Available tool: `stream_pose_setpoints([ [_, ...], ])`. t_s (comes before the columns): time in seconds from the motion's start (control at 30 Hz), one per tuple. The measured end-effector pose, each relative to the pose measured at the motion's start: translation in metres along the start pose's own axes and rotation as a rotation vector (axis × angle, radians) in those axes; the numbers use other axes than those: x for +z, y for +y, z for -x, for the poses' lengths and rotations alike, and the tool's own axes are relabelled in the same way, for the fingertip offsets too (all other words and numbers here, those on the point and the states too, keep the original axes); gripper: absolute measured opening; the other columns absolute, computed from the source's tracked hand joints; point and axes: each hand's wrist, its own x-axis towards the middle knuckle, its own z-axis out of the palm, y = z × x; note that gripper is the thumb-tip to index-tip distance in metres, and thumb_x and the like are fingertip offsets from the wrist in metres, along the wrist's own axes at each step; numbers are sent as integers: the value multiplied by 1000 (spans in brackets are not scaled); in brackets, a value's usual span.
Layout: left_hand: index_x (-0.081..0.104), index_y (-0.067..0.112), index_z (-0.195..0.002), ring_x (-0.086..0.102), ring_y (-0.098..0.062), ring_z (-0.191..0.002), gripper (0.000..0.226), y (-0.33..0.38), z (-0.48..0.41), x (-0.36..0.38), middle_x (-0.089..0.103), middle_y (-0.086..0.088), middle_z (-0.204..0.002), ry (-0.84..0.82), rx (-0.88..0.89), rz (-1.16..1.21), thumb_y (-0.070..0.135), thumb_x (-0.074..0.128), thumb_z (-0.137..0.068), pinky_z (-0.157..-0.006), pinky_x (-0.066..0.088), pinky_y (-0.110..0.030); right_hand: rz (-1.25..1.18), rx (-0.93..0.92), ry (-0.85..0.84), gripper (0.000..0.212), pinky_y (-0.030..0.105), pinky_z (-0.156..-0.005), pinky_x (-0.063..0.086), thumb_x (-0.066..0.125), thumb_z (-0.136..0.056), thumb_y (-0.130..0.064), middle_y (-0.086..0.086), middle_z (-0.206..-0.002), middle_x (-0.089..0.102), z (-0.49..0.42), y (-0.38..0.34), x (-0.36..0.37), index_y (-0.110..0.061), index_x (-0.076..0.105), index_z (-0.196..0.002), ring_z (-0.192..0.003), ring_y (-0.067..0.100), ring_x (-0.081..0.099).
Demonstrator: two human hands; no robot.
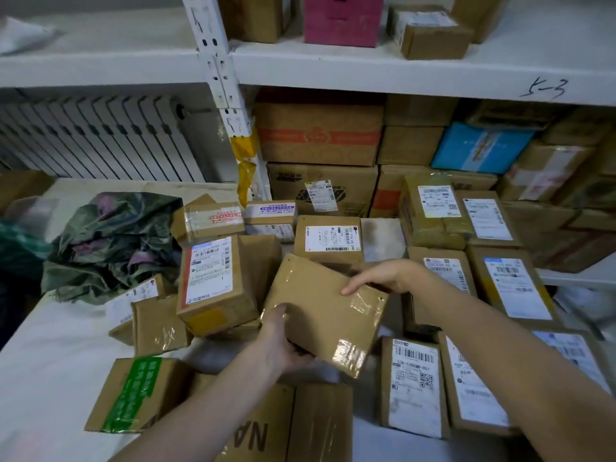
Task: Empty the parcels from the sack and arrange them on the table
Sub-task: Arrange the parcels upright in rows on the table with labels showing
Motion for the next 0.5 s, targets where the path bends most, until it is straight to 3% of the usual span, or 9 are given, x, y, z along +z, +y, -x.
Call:
stream_pose_setpoints([
  [0.1, 40, 8, -137, 49, -40, -121, 65, -4, 9, 7, 55, -21, -121, -57, 15, -4, 49, 56, -90, -99, 40, -53, 124, -89, 95, 101, 33, -102, 43, 85, -59, -34, 7, -142, 45, 26, -8, 0, -16, 33, -144, -123, 24, 50],
  [0.2, 34, 13, -141, 38, -41, -131, 81, 1, 23, 15, 48, -18, -133, -112, 83, -105, 55, 67, -80, -113, 21, -60, 276, -92, 256, 118, 40, -109, 38, 86, -53, -46, 3, -150, 29, 49, -25, 6, -30, 18, -148, -131, 25, 39],
  [0.27, 43, 17, -123, 45, -40, -122, 68, 5, 34, 20, 56, -14, -108, -206, 110, -124, 60, 67, -76, -109, 21, -63, 337, -126, 364, 125, 45, -110, 35, 85, -47, -52, 2, -153, 24, 62, -33, 19, -37, 13, -148, -136, 26, 32],
  [0.33, 48, 21, -110, 43, -38, -126, 52, 6, 40, 23, 57, -9, -93, -262, 121, -152, 62, 62, -80, -108, 22, -63, 378, -159, 473, 134, 47, -109, 35, 81, -36, -57, 3, -150, 24, 71, -36, 33, -39, 10, -148, -137, 28, 28],
  [0.4, 50, 24, -126, 37, -35, -135, 60, 5, 40, 26, 61, -7, -112, -337, 159, -228, 63, 59, -81, -110, 16, -63, 421, -182, 579, 132, 47, -107, 36, 83, -42, -52, 5, -145, 24, 82, -33, 43, -37, 6, -149, -136, 29, 27],
  [0.47, 40, 27, -142, 31, -33, -140, 76, 1, 40, 30, 47, -5, -144, -388, 201, -294, 61, 64, -78, -110, 8, -66, 487, -192, 713, 129, 45, -108, 33, 86, -53, -45, 8, -142, 24, 98, -25, 51, -34, 2, -150, -134, 30, 28],
  [0.5, 37, 29, -143, 32, -33, -140, 80, 0, 38, 30, 42, -5, -149, -414, 222, -313, 59, 67, -76, -110, 9, -68, 525, -210, 775, 129, 44, -107, 30, 86, -55, -44, 7, -142, 24, 106, -24, 55, -33, 0, -151, -134, 30, 28],
])
